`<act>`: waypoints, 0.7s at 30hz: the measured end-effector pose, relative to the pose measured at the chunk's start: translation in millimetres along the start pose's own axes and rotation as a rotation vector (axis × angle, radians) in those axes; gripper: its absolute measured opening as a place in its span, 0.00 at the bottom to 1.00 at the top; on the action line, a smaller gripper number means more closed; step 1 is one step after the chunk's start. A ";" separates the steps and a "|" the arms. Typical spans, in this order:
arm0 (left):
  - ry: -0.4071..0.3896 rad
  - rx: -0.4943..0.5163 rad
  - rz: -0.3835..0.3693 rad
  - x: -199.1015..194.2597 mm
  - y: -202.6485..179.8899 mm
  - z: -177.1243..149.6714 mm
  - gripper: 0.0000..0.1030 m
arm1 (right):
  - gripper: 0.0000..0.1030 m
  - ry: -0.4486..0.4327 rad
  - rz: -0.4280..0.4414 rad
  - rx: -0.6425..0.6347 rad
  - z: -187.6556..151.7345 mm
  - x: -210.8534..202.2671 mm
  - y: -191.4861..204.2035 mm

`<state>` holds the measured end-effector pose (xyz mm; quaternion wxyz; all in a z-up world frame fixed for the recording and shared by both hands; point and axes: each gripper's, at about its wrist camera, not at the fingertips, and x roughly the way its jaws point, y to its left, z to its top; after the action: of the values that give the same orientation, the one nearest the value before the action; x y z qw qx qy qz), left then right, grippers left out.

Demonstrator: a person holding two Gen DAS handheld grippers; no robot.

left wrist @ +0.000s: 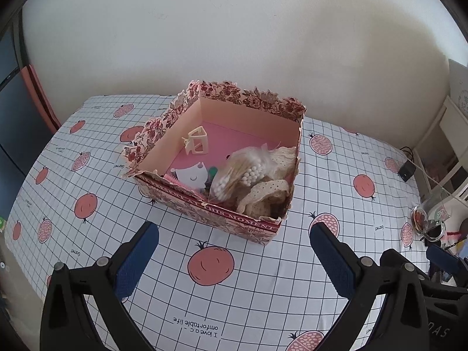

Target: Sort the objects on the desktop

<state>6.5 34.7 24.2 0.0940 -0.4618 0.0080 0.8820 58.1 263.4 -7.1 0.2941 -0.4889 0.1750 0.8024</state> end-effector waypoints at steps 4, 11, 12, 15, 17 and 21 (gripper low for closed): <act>-0.004 -0.016 -0.006 -1.1 8.2 0.5 1.00 | 1.00 -0.016 -0.004 -0.027 -0.8 -4.3 8.3; -0.019 -0.018 -0.017 -3.6 14.0 1.6 1.00 | 1.00 -0.027 0.000 -0.030 -0.8 -6.7 13.0; -0.021 -0.017 -0.016 -3.9 14.4 2.0 1.00 | 1.00 -0.029 0.000 -0.030 -0.8 -7.1 13.0; -0.022 -0.016 -0.017 -3.7 14.2 2.8 1.00 | 1.00 -0.028 0.000 -0.028 -1.0 -7.5 12.1; -0.020 -0.014 -0.016 -3.3 13.2 2.5 1.00 | 1.00 -0.027 -0.001 -0.027 -1.2 -7.0 12.0; -0.022 -0.014 -0.010 -4.0 12.1 2.2 1.00 | 1.00 -0.028 0.000 -0.025 -1.8 -7.2 11.5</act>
<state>4.9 22.4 27.9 0.0953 -0.4529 -0.0018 0.8864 54.4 251.3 -1.6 0.2904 -0.4815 0.1606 0.8112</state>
